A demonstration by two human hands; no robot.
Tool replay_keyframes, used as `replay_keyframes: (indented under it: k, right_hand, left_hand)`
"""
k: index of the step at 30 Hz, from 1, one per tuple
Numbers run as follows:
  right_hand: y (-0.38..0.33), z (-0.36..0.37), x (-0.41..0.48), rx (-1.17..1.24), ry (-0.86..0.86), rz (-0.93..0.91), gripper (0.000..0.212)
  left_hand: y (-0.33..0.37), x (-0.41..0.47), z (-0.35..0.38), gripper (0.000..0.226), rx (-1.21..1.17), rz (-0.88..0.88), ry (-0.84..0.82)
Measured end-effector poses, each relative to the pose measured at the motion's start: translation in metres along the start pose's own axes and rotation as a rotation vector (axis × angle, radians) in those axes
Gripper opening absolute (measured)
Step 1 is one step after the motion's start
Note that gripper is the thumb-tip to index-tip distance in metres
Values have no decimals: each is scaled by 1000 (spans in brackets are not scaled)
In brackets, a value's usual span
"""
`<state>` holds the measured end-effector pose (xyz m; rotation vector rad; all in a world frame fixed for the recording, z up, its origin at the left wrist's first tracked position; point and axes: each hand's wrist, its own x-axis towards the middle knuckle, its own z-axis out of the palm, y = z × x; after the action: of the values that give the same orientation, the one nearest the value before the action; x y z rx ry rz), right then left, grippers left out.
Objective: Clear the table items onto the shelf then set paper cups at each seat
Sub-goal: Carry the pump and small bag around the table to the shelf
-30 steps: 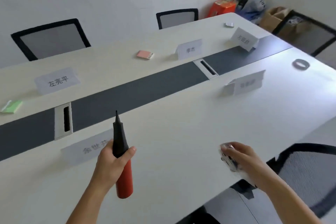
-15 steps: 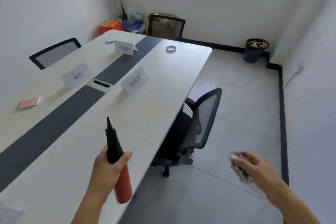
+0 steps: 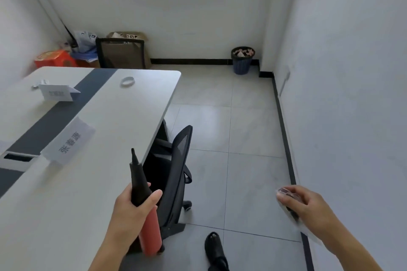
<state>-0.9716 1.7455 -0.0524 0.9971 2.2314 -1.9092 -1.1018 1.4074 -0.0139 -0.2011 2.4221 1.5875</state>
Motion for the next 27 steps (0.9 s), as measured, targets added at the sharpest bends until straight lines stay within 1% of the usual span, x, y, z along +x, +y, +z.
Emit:
replay_keyframes:
  k: [5, 9, 11, 13, 16, 20, 24, 27]
  right_hand:
    - [-41, -20, 86, -50, 30, -6, 16]
    - [-102, -33, 148, -54, 58, -61, 15]
    - [-121, -39, 175, -74, 46, -67, 16]
    - [-138, -41, 202, -71, 38, -66, 16]
    - [-156, -43, 250, -97, -15, -31, 17]
    - [-181, -50, 340, -164, -92, -20, 21]
    - [-225, -52, 449, -214, -149, -74, 25]
    - [-271, -39, 521, -267, -219, -124, 23]
  left_hand:
    - [48, 100, 55, 19, -9, 22, -41]
    - [106, 172, 89, 29, -19, 78, -107]
    - [129, 202, 99, 26, 6, 97, -131]
    - [146, 230, 105, 22, -26, 112, -142]
    - [156, 269, 111, 21, -37, 91, -84]
    - [165, 325, 124, 18, -60, 19, 54]
    - [188, 384, 143, 16, -84, -27, 162]
    - [216, 426, 151, 19, -107, -41, 204]
